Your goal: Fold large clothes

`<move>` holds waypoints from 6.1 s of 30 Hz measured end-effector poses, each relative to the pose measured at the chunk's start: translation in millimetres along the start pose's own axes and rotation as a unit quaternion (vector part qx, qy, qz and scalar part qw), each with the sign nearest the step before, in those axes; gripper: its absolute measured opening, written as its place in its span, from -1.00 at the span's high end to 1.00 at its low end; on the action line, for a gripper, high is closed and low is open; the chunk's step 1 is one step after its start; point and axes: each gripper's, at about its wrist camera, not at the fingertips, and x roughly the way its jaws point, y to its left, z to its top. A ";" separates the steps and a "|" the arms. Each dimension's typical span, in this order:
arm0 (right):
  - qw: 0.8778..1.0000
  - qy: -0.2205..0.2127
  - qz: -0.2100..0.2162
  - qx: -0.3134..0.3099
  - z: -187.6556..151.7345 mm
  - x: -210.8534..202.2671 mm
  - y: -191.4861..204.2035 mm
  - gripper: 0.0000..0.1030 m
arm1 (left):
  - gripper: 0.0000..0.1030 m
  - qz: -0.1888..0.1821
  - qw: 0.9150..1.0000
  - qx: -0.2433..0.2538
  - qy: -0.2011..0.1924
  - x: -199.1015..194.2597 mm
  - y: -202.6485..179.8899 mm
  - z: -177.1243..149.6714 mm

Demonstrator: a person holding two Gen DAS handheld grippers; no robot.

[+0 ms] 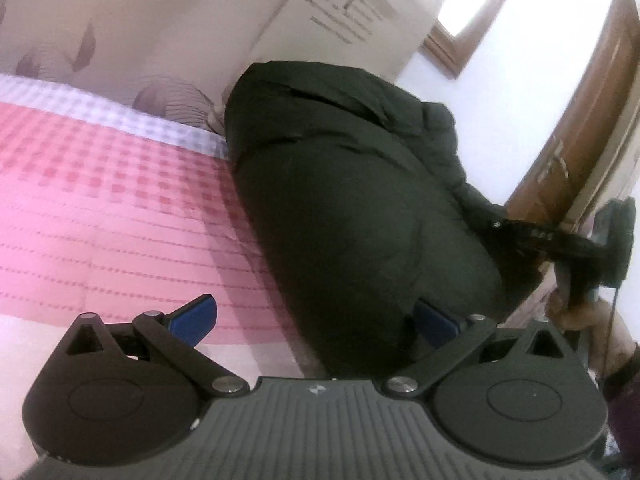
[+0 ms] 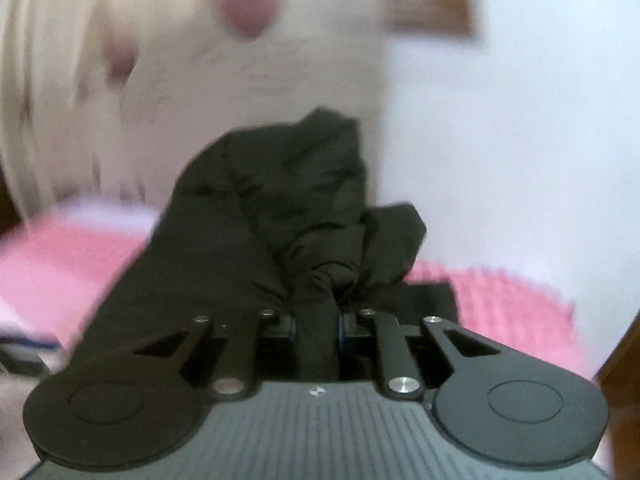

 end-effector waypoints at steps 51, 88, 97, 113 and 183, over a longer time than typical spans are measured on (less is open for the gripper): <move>0.961 0.051 0.137 0.233 -127.1 31.6 107.0 0.19 | -0.98 0.097 0.993 -0.041 -0.052 -149.6 79.6 -27.9; 0.993 0.015 0.116 0.001 -5.7 63.1 104.2 0.75 | -0.91 0.009 0.990 0.094 -0.102 -117.6 9.6 -48.7; 0.972 0.017 0.193 0.133 -38.2 106.0 87.5 0.64 | -0.94 0.042 0.989 0.120 -0.078 -111.5 22.3 -54.4; 0.964 -0.064 0.211 0.148 -18.8 62.3 67.2 0.52 | -0.70 -0.002 0.990 0.100 -0.102 -120.1 5.0 -31.7; 0.960 0.022 0.170 -0.222 53.6 115.9 232.1 0.59 | -0.63 0.012 0.989 0.140 -0.045 -98.9 11.0 -86.1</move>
